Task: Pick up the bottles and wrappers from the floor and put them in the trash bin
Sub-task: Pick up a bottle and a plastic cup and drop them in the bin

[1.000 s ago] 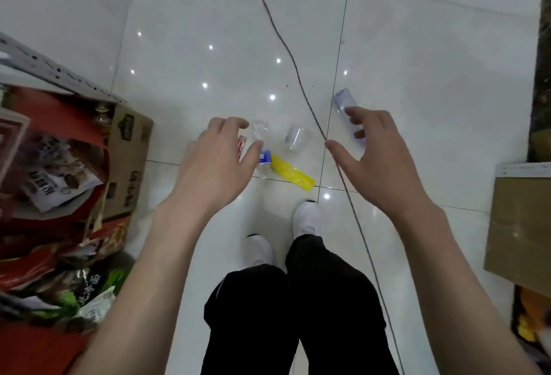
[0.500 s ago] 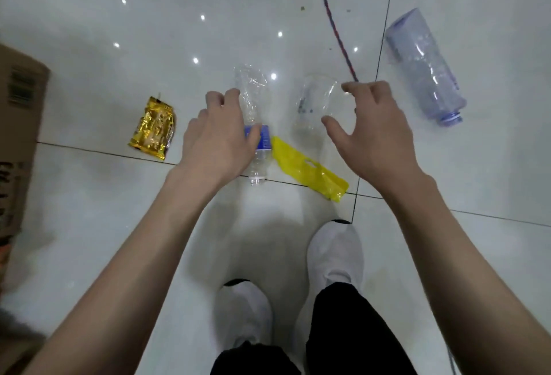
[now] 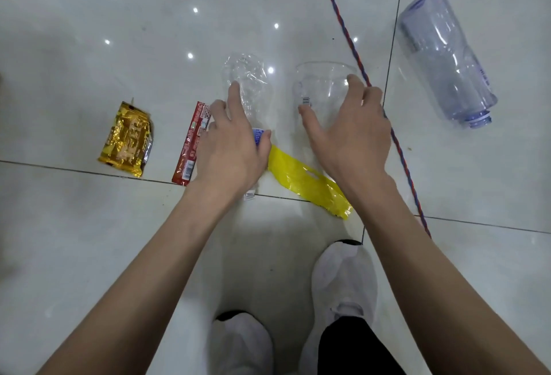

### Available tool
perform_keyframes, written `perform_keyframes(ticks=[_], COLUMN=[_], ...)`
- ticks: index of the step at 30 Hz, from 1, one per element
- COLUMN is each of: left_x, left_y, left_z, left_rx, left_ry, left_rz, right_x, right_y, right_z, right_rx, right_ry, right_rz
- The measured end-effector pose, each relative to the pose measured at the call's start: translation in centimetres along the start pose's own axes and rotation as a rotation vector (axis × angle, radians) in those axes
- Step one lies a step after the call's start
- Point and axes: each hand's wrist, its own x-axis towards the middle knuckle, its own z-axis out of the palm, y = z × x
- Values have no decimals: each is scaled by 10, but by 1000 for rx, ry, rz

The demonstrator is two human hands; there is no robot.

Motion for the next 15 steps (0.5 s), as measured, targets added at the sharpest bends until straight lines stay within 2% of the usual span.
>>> perform_keyframes(ticks=[10,15], left_x=[5,-10], left_y=[-5,10], left_z=[-12,-68], left_rx=[-140,-181], left_ry=[25,61], left_rz=[2,-9], right_x=[21,3], right_y=[-16,-26], right_z=[18,-43], right_rx=[90,194], right_ry=[-3,52], right_rz=[37,11])
